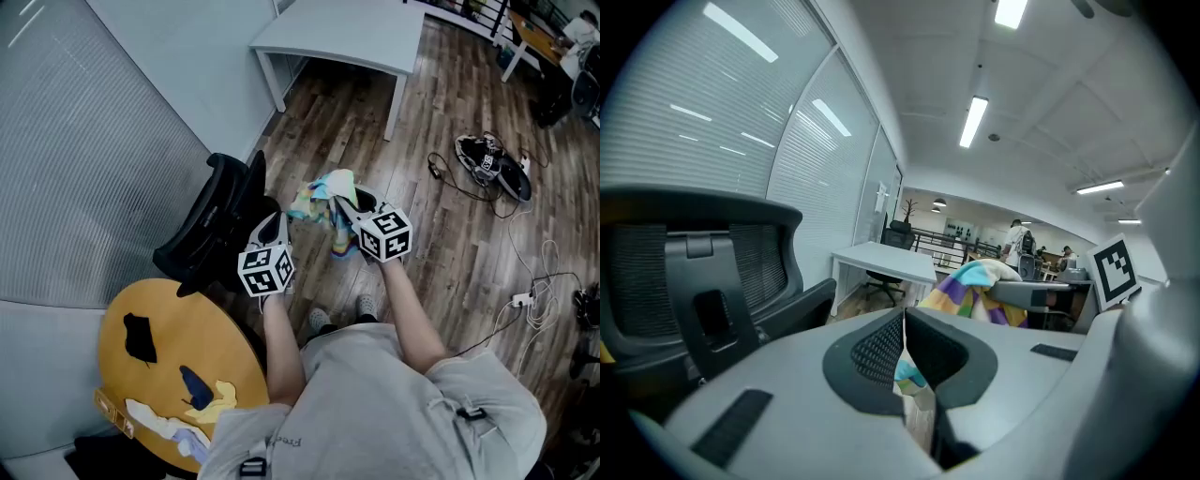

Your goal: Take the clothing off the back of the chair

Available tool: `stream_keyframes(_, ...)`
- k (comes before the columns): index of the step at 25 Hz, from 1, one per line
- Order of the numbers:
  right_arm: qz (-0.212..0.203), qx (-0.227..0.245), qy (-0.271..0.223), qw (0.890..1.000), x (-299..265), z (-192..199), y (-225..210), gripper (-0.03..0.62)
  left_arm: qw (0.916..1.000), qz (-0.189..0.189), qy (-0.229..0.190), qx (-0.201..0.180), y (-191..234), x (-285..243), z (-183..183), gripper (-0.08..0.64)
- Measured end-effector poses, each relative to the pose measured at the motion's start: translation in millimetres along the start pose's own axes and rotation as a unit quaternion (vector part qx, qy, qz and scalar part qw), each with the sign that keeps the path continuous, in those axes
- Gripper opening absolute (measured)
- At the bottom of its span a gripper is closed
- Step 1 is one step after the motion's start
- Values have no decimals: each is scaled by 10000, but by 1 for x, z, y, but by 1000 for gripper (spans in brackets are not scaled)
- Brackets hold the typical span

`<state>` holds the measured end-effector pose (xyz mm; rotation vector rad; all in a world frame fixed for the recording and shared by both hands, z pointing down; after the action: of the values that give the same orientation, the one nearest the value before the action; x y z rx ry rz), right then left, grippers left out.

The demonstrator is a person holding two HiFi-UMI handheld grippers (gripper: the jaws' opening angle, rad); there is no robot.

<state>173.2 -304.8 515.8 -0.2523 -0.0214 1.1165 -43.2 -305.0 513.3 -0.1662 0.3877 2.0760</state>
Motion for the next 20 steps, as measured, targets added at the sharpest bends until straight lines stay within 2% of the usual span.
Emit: stream_keyframes(20,-32,49,127,9999,-3,6,-1,117,9995,145,211,-191,-2,8,7,29)
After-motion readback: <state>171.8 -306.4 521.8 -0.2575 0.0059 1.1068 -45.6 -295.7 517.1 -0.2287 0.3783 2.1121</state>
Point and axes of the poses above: the fingertips, and each gripper's own axes: x backward along the fingers, y to its left, z out of its underside, the point moved 7 cm from there along x, backward along the fingers, and after that the axes turned 7 degrees about -y, right-handed, at the moved point
